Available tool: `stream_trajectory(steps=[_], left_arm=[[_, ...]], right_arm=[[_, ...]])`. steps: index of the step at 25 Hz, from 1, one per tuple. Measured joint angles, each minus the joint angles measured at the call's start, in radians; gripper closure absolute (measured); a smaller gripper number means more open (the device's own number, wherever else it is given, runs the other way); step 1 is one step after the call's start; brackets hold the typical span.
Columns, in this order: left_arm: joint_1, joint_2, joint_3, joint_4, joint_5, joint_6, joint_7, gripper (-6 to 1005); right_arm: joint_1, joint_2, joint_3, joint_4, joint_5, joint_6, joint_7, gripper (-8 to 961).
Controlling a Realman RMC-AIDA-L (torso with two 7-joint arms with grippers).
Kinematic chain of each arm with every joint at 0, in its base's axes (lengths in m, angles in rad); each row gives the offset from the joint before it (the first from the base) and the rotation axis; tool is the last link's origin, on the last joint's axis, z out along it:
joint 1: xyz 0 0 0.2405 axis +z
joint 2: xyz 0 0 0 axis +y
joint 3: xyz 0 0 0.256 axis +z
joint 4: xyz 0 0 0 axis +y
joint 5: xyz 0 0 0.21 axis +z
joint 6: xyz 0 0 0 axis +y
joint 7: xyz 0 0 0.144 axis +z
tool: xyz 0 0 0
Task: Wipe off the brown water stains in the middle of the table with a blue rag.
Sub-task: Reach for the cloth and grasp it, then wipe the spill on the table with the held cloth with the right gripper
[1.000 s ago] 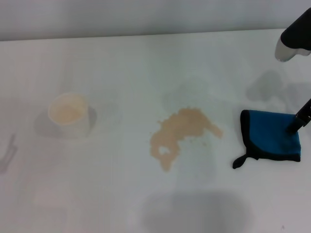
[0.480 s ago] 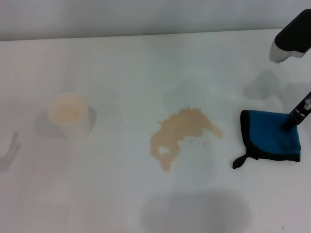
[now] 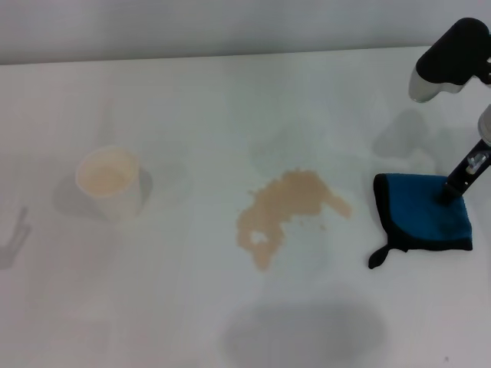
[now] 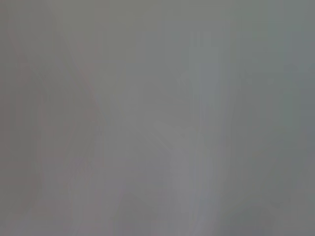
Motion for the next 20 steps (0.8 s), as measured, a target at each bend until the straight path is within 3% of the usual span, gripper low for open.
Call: stream_trajectory(steps=[11,20], left_arm=[[0.0,-0.001,-0.004,0.0,-0.002,0.006,0.0,122],[-0.002,-0.001,-0.003,0.0,-0.002,0.003,0.0,121]], right_arm=[[0.013,0.0,-0.008,-0.003,0.016,0.0,-0.012,471],[0.02,0.001,-0.016,0.042,0.023,-0.003,-0.045,770]])
